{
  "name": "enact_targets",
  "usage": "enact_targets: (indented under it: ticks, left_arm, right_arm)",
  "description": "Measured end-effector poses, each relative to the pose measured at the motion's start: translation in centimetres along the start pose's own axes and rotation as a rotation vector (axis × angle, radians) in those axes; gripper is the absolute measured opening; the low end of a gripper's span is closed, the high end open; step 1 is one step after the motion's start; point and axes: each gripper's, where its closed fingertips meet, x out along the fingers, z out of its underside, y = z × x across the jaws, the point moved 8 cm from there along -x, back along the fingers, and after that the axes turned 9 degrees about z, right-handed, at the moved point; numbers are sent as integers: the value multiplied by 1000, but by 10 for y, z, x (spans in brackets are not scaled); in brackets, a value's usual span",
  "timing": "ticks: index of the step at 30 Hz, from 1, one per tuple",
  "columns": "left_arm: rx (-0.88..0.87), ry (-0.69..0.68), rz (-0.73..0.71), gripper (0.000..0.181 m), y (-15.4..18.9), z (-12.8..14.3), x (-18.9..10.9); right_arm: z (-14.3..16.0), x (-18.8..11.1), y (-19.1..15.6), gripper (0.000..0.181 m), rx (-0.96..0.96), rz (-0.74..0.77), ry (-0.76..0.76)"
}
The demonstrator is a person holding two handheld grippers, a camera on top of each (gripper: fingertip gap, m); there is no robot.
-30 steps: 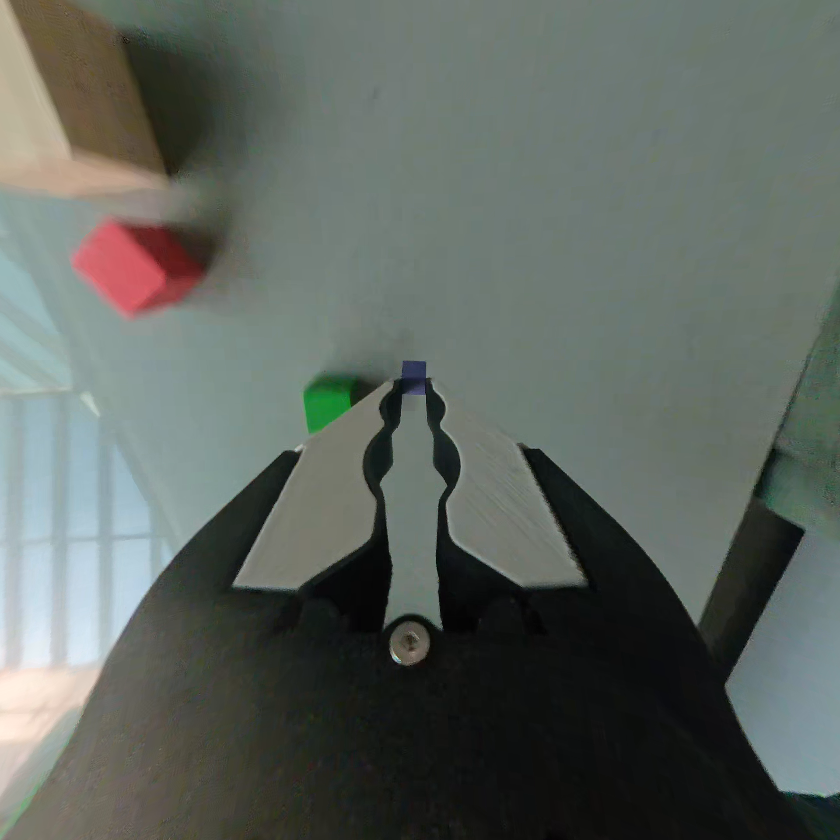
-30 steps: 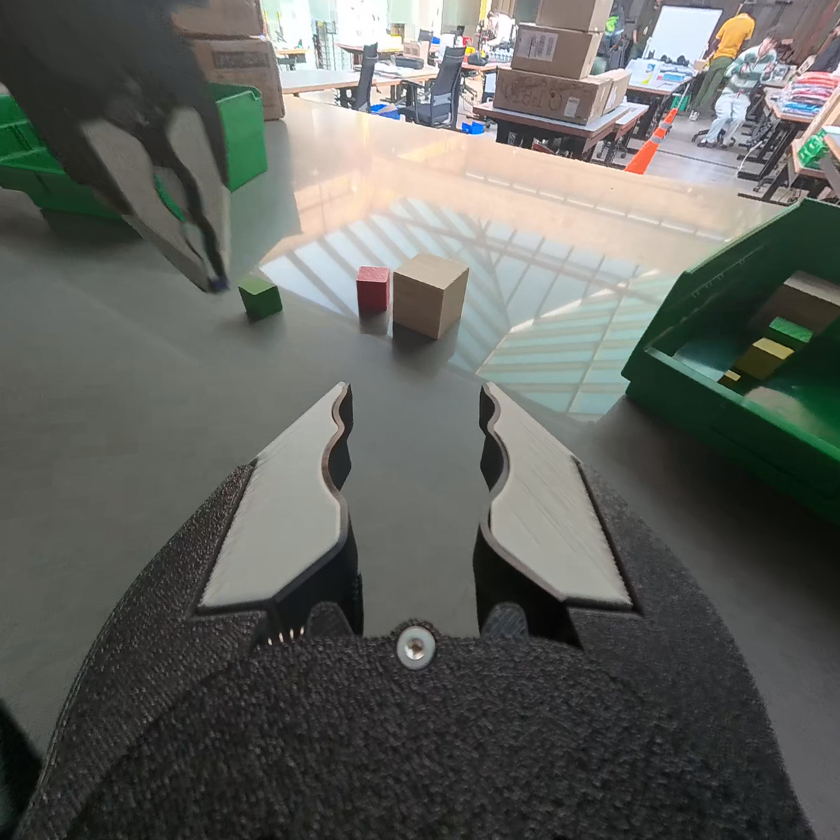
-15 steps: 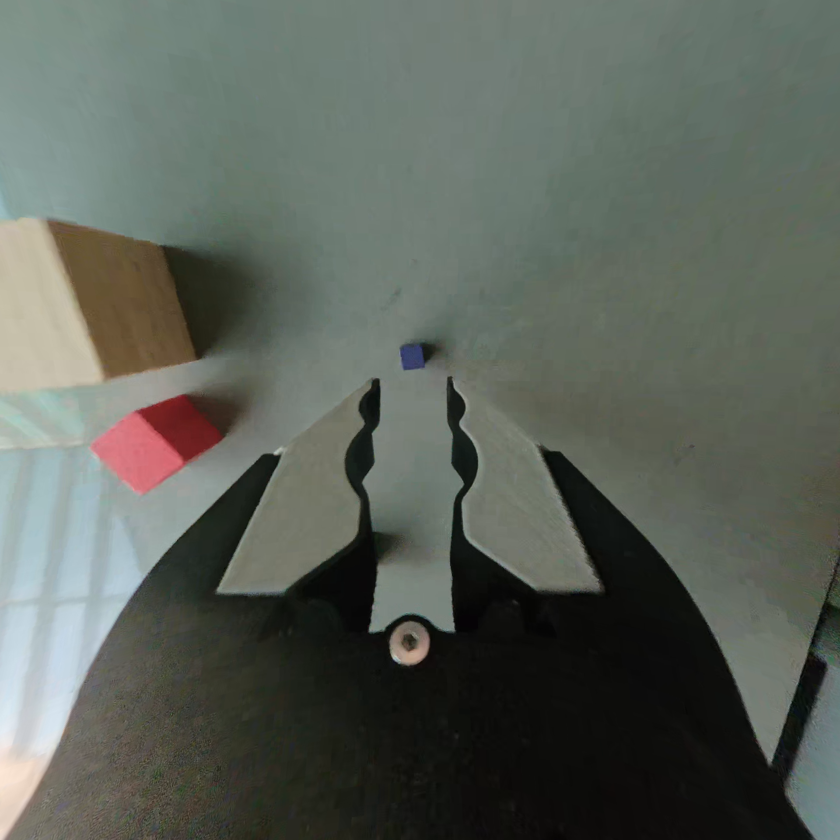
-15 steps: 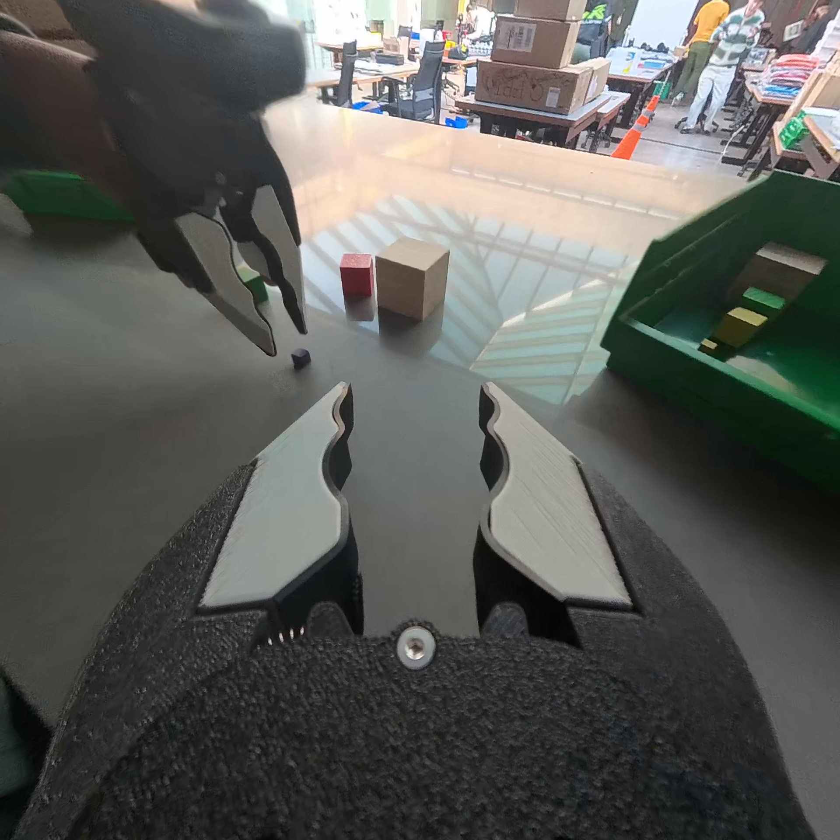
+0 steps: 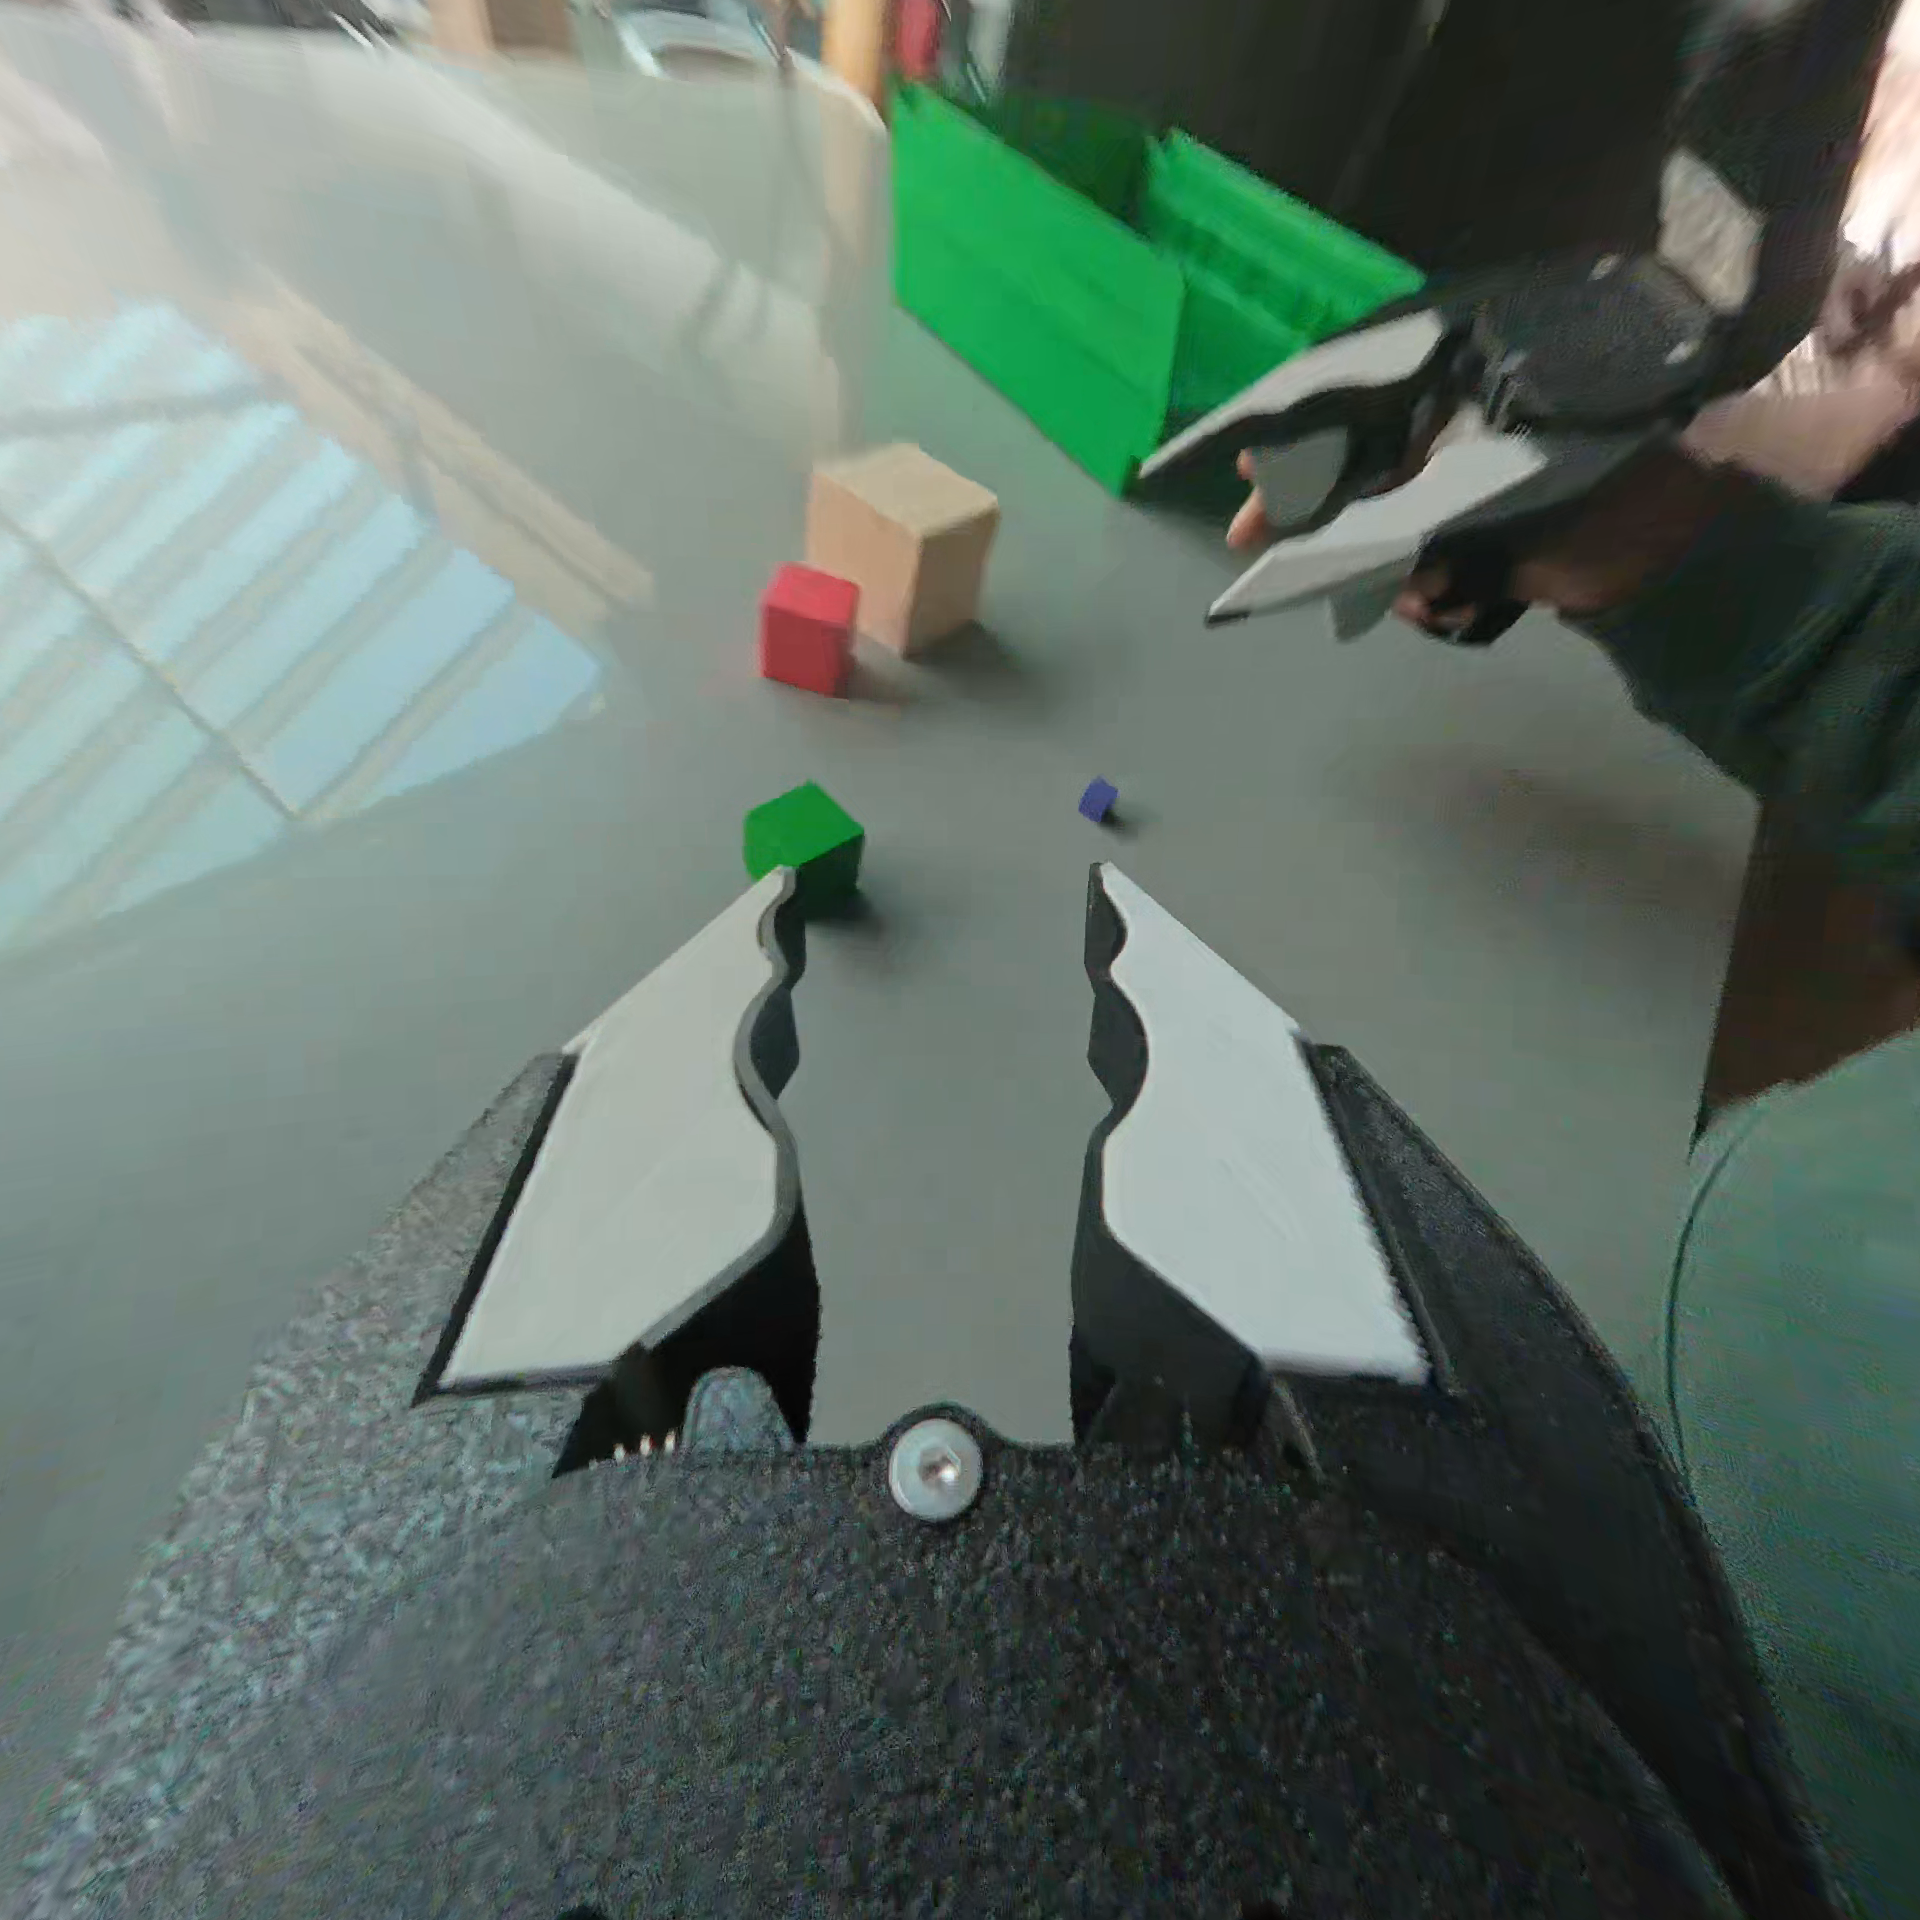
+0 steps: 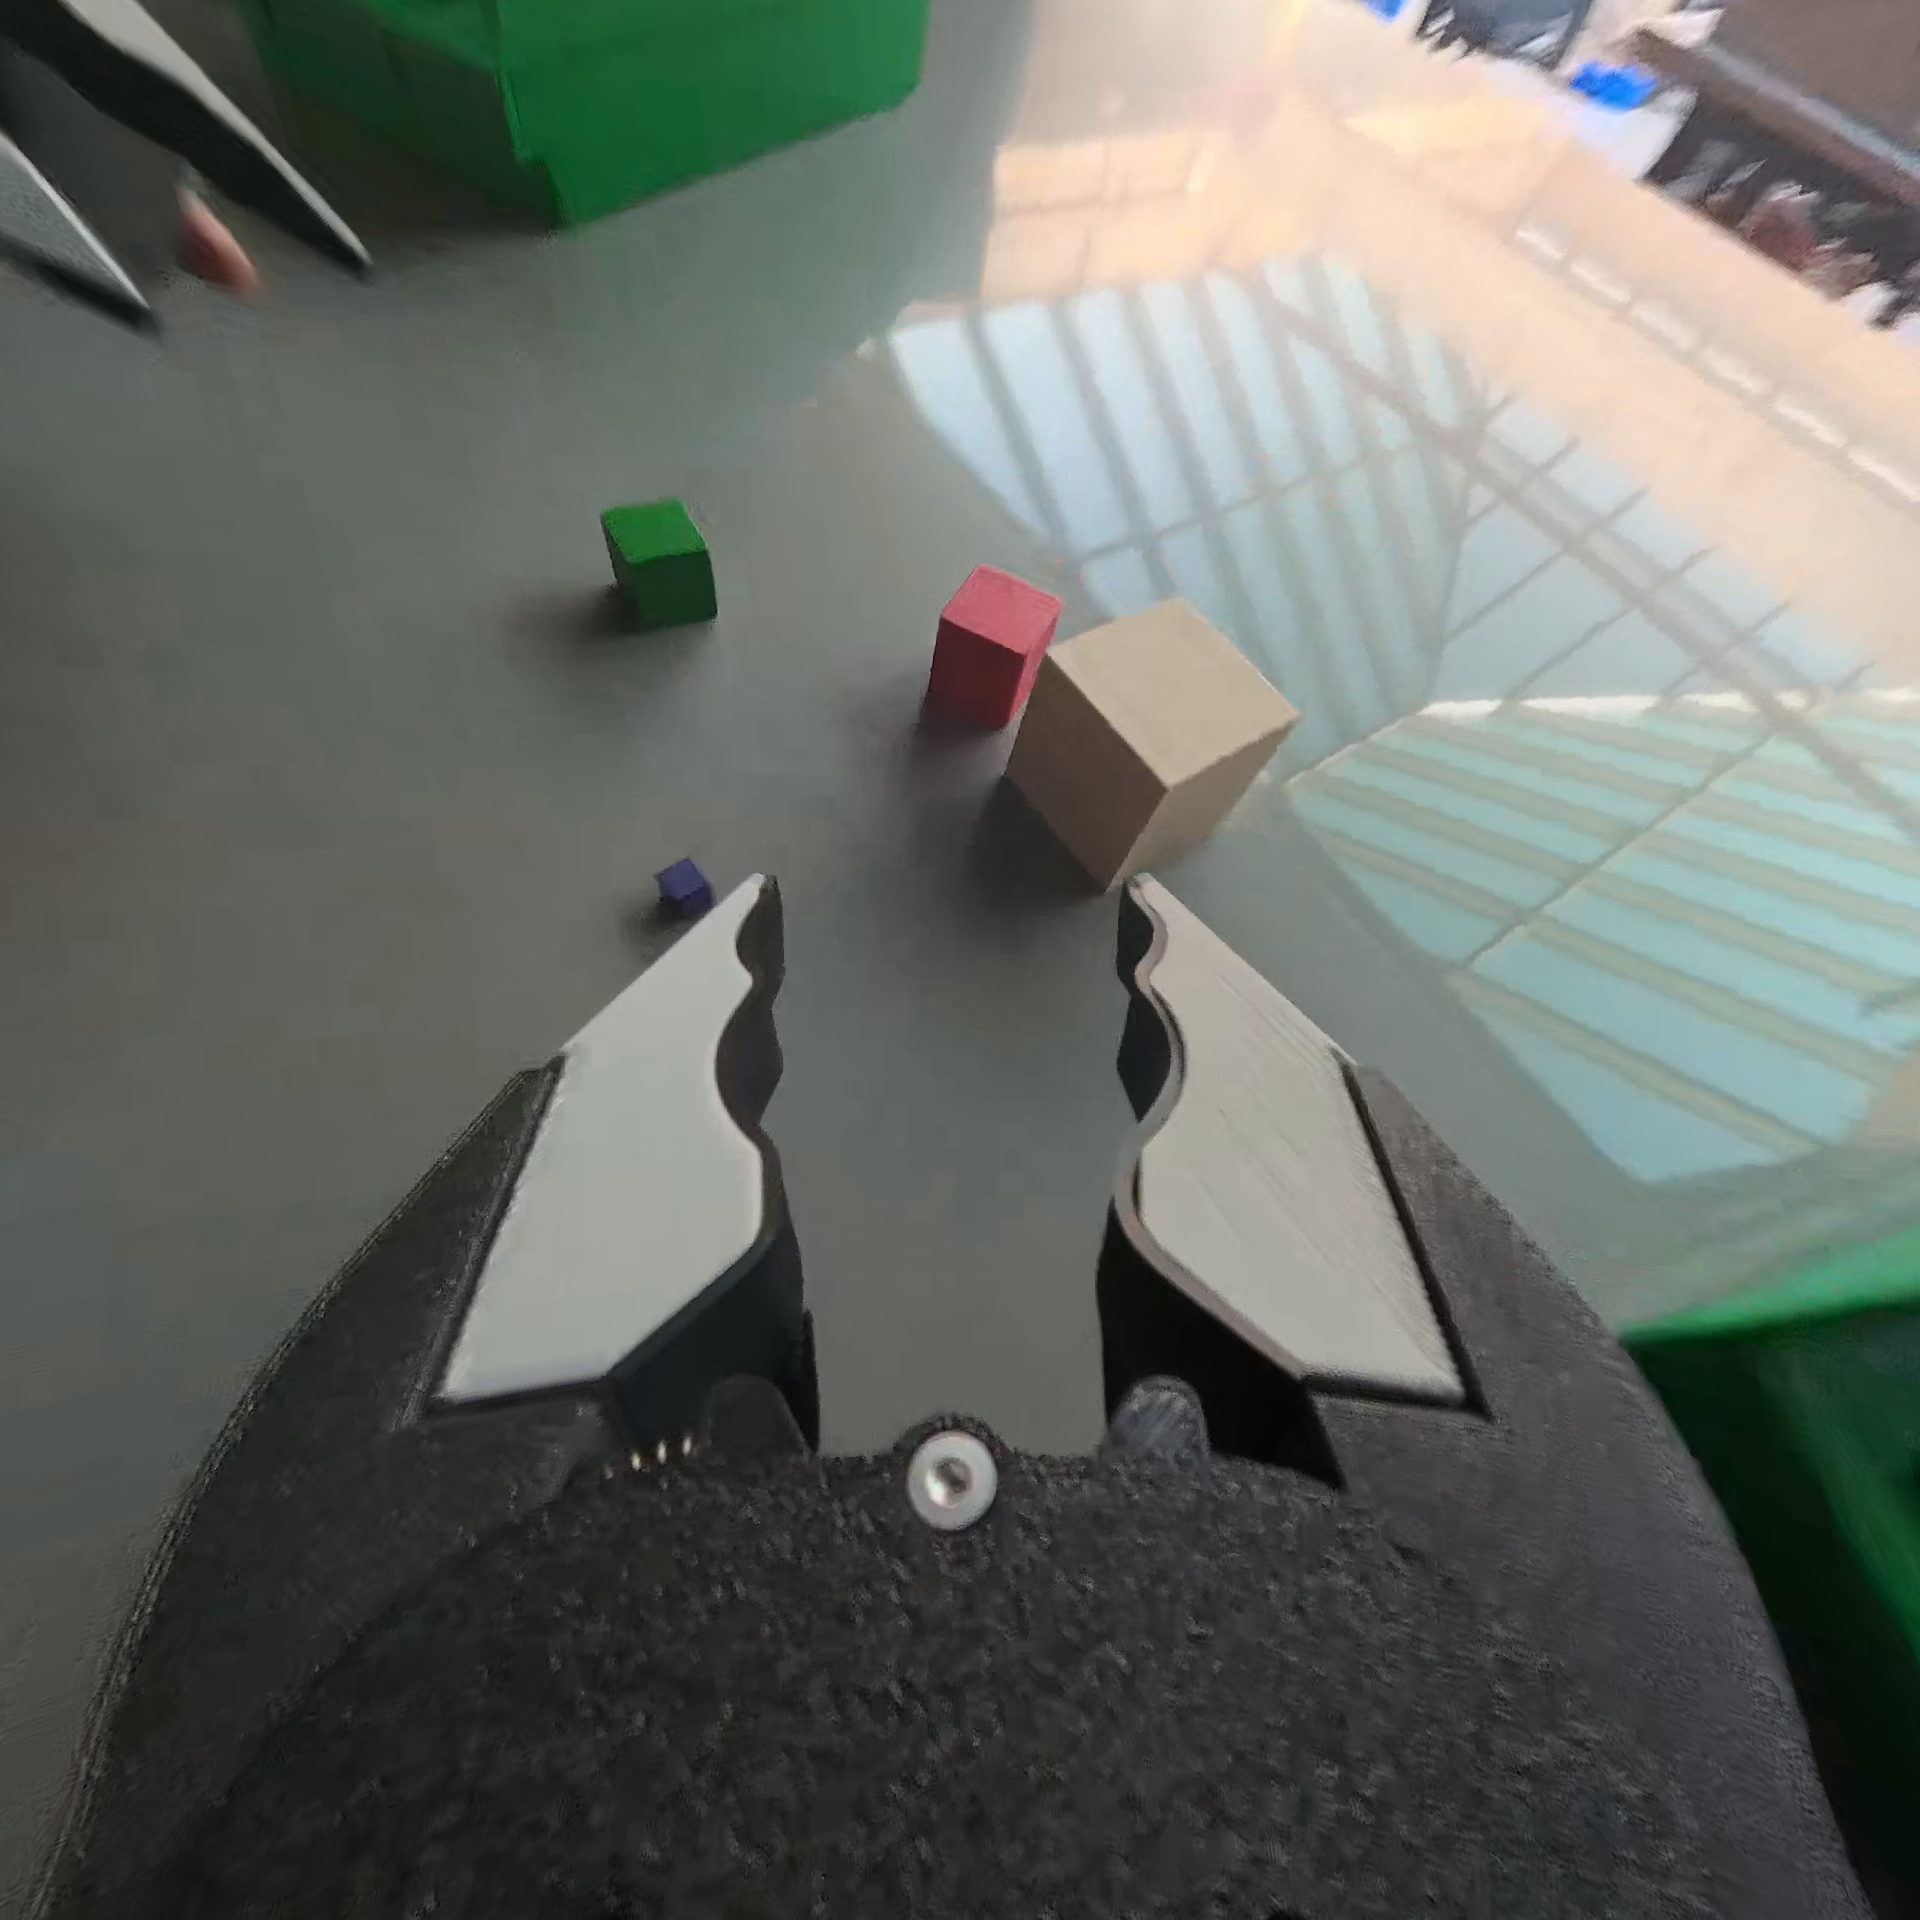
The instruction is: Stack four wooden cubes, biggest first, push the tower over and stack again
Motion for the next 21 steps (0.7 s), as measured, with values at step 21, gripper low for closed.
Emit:
enact_targets:
  ticks: [21]
  left_arm:
    - [12,123,-274,66,-18,17,-29]
  right_arm:
    - [-22,80,34,61,-361,-345,-207]
